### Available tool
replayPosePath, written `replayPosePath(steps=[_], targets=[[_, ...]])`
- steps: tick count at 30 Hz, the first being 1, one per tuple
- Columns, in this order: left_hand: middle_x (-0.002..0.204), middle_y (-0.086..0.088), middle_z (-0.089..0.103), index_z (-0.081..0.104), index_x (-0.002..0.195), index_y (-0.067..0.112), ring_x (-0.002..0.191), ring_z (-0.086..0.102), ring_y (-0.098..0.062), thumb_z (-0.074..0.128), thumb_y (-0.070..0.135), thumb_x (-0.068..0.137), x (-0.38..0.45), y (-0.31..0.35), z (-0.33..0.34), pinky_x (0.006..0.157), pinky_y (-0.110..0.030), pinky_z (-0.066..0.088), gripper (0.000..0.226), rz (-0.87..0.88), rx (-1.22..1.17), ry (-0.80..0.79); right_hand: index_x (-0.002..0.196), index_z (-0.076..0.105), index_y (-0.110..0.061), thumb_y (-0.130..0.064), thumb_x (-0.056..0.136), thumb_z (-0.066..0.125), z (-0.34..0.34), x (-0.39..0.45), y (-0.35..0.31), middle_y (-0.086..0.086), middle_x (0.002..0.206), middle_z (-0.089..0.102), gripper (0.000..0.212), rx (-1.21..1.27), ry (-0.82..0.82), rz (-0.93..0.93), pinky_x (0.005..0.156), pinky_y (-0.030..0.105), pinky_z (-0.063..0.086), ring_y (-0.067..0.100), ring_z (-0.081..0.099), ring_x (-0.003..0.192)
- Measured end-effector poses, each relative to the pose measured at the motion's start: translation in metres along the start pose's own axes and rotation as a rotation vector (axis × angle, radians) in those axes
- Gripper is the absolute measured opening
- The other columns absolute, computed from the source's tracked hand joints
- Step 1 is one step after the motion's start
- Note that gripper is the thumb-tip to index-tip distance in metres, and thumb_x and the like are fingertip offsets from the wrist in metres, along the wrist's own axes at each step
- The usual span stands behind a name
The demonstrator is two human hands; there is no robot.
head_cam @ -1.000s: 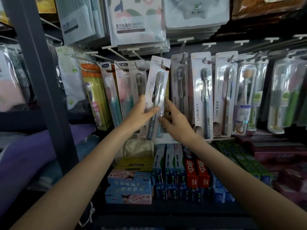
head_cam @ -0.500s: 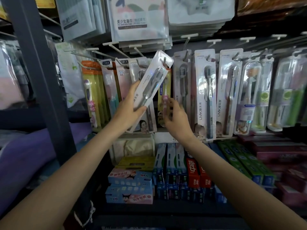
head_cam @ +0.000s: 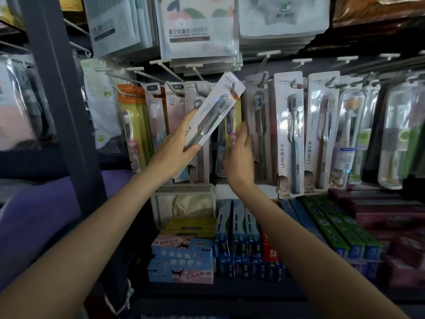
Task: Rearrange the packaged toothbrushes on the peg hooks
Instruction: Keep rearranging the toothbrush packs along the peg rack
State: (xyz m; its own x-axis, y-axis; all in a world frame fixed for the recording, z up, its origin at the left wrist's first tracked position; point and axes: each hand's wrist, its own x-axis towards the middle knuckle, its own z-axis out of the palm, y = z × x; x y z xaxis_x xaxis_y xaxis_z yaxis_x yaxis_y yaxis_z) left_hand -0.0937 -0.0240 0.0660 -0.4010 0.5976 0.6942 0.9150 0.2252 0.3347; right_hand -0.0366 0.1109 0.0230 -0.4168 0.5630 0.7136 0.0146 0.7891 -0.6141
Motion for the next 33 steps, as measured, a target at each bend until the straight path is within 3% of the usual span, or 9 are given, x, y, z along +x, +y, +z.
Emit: replayPosePath(steps=[6, 10, 12, 16, 18, 21, 25, 29, 33], targets=[[0.144, -0.007, 0.038, 0.007, 0.146, 0.028, 0.119, 0.048, -0.023, 0.056, 0.012, 0.090, -0.003, 0.002, 0.006, 0.094, -0.039, 0.042, 0.076, -0.005, -0.066, -0.027, 0.131, 0.039, -0.008, -0.001, 0.089, 0.048, -0.051, -0.001, -0.012, 0.014, 0.123, 0.048, 0.043, -0.205, -0.013, -0.096, 0.077, 0.043, 0.051, 0.033, 0.058, 0.096], [0.145, -0.007, 0.034, 0.009, 0.146, 0.023, 0.122, 0.045, -0.023, 0.056, 0.011, 0.090, -0.003, 0.001, 0.013, 0.100, -0.043, 0.041, 0.075, 0.003, -0.120, -0.007, 0.117, 0.048, -0.002, -0.006, 0.089, 0.050, -0.079, 0.001, -0.026, 0.017, 0.116, 0.053, 0.028, -0.616, -0.379, -0.086, 0.071, 0.037, 0.041, 0.037, 0.057, 0.100], [0.147, -0.006, 0.031, 0.009, 0.147, 0.021, 0.127, 0.040, -0.021, 0.057, 0.012, 0.090, -0.003, 0.000, 0.018, 0.104, -0.042, 0.036, 0.074, 0.005, -0.170, -0.004, 0.116, 0.049, -0.002, -0.005, 0.087, 0.050, -0.088, -0.004, -0.030, 0.018, 0.114, 0.054, 0.029, -0.659, -0.430, -0.076, 0.070, 0.036, 0.041, 0.037, 0.057, 0.100], [0.146, -0.005, 0.030, 0.008, 0.146, 0.020, 0.127, 0.036, -0.015, 0.056, 0.013, 0.090, -0.007, 0.001, 0.032, 0.102, -0.030, 0.032, 0.074, 0.009, -0.231, 0.030, 0.136, 0.027, -0.007, 0.001, 0.082, 0.052, -0.105, -0.016, -0.024, 0.018, 0.123, 0.042, 0.061, -0.463, -0.335, -0.094, 0.070, 0.035, 0.039, 0.038, 0.052, 0.100], [0.146, -0.004, 0.031, 0.008, 0.146, 0.019, 0.125, 0.036, -0.010, 0.056, 0.011, 0.090, -0.007, 0.002, 0.038, 0.099, -0.026, 0.031, 0.074, -0.001, -0.244, 0.065, 0.143, 0.017, -0.012, 0.005, 0.084, 0.048, -0.109, -0.028, -0.016, 0.014, 0.127, 0.037, 0.068, -0.243, -0.295, -0.089, 0.073, 0.031, 0.039, 0.028, 0.049, 0.098], [0.148, -0.004, 0.029, 0.010, 0.147, 0.017, 0.128, 0.035, -0.011, 0.054, 0.006, 0.090, -0.006, 0.007, 0.046, 0.096, -0.021, 0.030, 0.073, -0.039, -0.268, 0.128, 0.145, 0.017, -0.012, 0.005, 0.088, 0.045, -0.101, -0.055, 0.005, 0.007, 0.127, 0.037, 0.065, 0.005, -0.153, -0.119, 0.079, 0.029, 0.046, 0.012, 0.044, 0.098], [0.148, 0.004, 0.025, 0.007, 0.148, 0.020, 0.119, 0.032, 0.002, 0.054, 0.010, 0.091, -0.011, 0.015, 0.054, 0.094, -0.016, 0.030, 0.074, -0.055, -0.295, 0.143, 0.141, 0.023, -0.011, 0.000, 0.090, 0.046, -0.090, -0.077, 0.029, 0.007, 0.125, 0.043, 0.057, 0.151, 0.006, -0.171, 0.077, 0.022, 0.046, 0.009, 0.048, 0.097], [0.143, 0.002, 0.033, 0.012, 0.146, 0.025, 0.120, 0.035, -0.004, 0.062, 0.023, 0.086, -0.026, 0.015, 0.053, 0.097, -0.024, 0.033, 0.079, -0.067, -0.283, 0.080, 0.140, 0.027, -0.010, -0.002, 0.091, 0.048, -0.088, -0.068, 0.017, 0.008, 0.122, 0.045, 0.053, 0.145, -0.012, -0.331, 0.063, 0.027, 0.049, 0.012, 0.053, 0.085], [0.105, 0.000, 0.054, 0.031, 0.139, 0.019, 0.095, 0.053, -0.011, 0.056, 0.015, 0.091, -0.042, -0.005, 0.028, 0.082, -0.021, 0.041, 0.054, -0.132, -0.232, 0.301, 0.140, 0.030, -0.008, -0.001, 0.089, 0.046, -0.067, -0.049, -0.007, 0.012, 0.116, 0.046, 0.054, 0.050, -0.163, -0.515, 0.056, 0.043, 0.048, 0.029, 0.055, 0.078]])
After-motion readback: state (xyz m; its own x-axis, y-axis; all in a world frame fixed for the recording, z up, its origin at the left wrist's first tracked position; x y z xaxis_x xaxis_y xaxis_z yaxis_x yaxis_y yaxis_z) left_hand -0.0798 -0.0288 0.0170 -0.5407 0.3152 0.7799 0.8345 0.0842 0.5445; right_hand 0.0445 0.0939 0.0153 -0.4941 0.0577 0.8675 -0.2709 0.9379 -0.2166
